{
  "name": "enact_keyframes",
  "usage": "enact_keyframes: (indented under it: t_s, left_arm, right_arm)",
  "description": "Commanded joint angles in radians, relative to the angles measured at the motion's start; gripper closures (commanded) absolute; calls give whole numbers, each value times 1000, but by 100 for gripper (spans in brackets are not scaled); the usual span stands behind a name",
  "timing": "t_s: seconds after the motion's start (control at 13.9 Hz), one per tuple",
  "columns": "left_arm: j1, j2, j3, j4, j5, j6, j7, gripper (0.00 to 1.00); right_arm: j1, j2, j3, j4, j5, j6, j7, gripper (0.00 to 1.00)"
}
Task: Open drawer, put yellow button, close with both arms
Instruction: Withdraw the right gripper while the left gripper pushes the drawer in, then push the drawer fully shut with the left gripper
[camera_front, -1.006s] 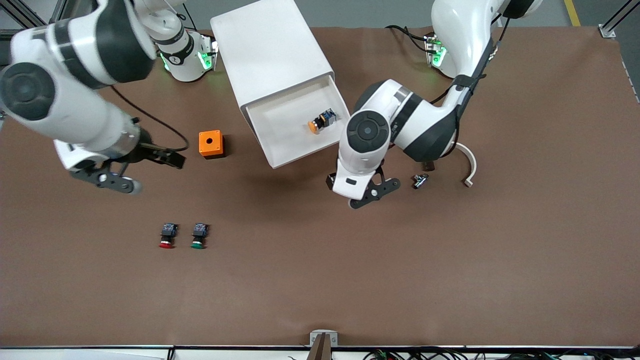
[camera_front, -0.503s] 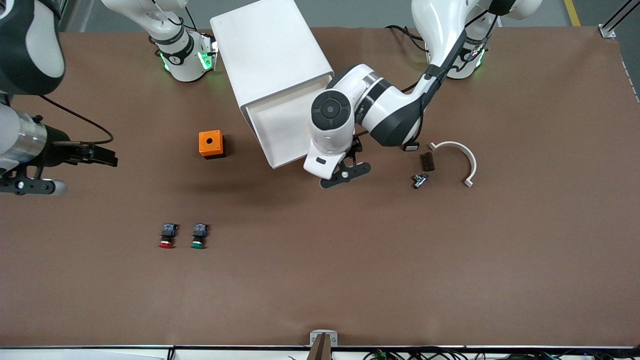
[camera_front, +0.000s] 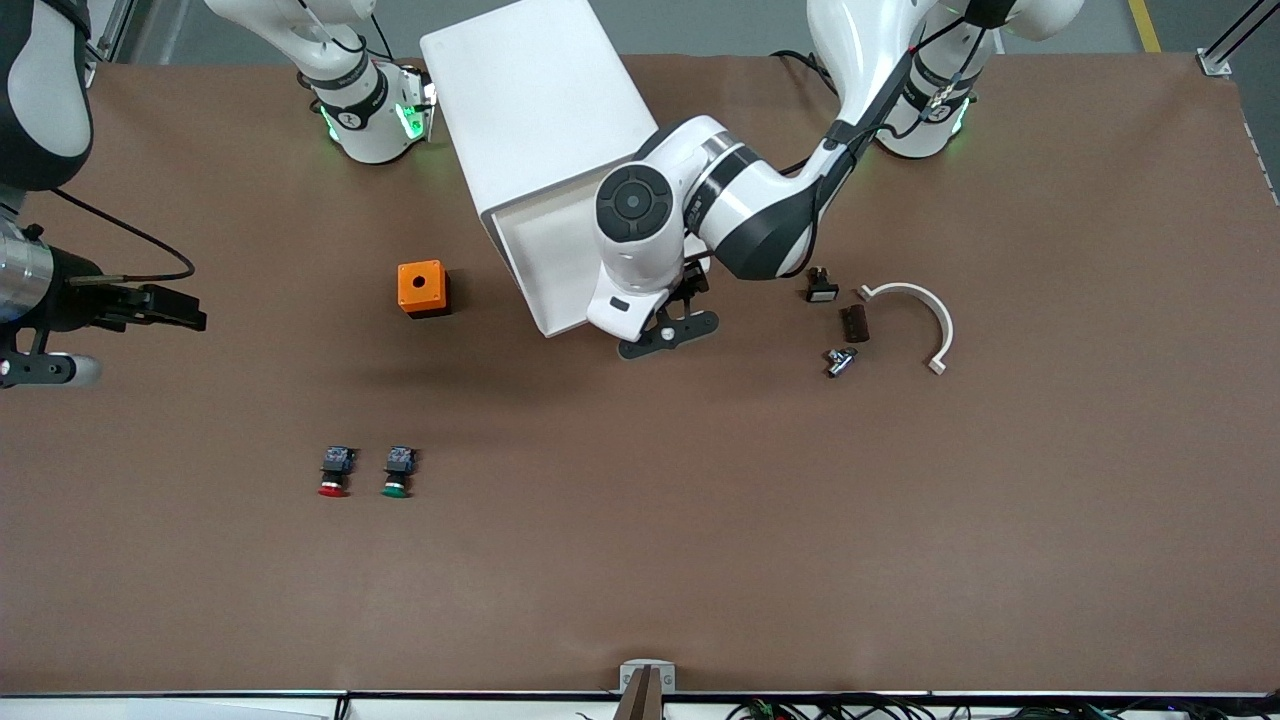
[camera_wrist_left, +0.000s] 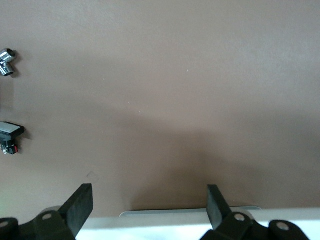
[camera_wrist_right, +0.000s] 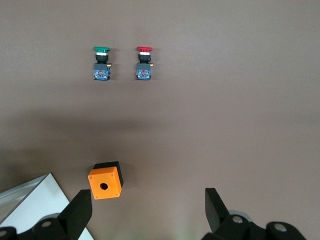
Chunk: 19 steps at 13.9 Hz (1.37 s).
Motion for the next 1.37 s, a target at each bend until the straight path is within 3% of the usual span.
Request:
enact_keyframes:
  t_s: [0.0, 1.29]
  left_arm:
    - [-24, -1, 1, -10, 8, 11, 1, 0]
    - [-114, 7, 1, -48, -293, 13, -2, 0]
  right_arm:
    - [-12, -12, 14, -7, -18, 6, -14, 0]
    - [24, -9, 19, -1, -18, 3, -1, 0]
